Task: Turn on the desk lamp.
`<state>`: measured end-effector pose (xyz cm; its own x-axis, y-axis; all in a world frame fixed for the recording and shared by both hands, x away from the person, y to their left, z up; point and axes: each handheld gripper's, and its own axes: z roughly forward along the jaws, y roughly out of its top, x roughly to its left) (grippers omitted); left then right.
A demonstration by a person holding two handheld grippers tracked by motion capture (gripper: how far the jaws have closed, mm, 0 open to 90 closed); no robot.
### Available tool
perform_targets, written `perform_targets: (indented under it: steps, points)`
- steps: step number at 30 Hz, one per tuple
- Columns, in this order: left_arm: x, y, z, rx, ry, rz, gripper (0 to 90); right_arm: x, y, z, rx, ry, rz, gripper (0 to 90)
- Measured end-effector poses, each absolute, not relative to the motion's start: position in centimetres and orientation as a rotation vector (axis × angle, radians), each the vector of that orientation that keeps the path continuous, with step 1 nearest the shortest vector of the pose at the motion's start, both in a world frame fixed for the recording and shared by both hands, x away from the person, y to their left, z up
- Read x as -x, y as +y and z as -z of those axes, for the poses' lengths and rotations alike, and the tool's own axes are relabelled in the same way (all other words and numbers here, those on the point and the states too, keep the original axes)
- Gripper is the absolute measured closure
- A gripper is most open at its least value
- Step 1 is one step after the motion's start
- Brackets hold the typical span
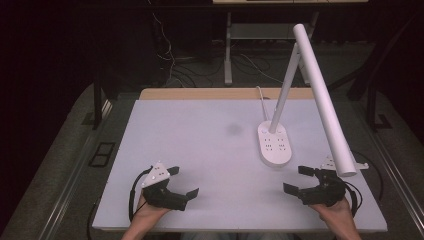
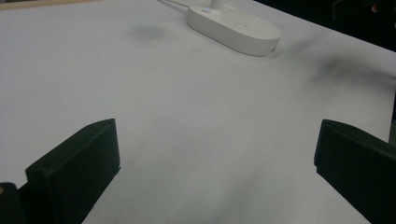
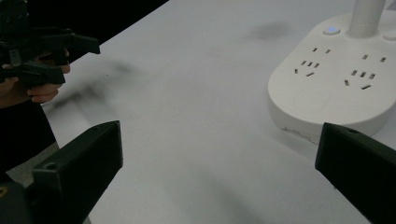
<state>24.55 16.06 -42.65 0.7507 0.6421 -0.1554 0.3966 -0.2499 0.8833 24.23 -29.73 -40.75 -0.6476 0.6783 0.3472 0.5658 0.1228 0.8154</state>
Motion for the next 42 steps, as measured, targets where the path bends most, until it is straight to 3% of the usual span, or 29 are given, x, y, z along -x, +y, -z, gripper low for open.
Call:
perform_targets:
  steps: [42]
  points:
    - [-24.2,16.4,42.5,-1.853,0.818,-0.303,0.0,-24.7,-29.8,39.4,-1.296,2.344,-1.509,0.4]
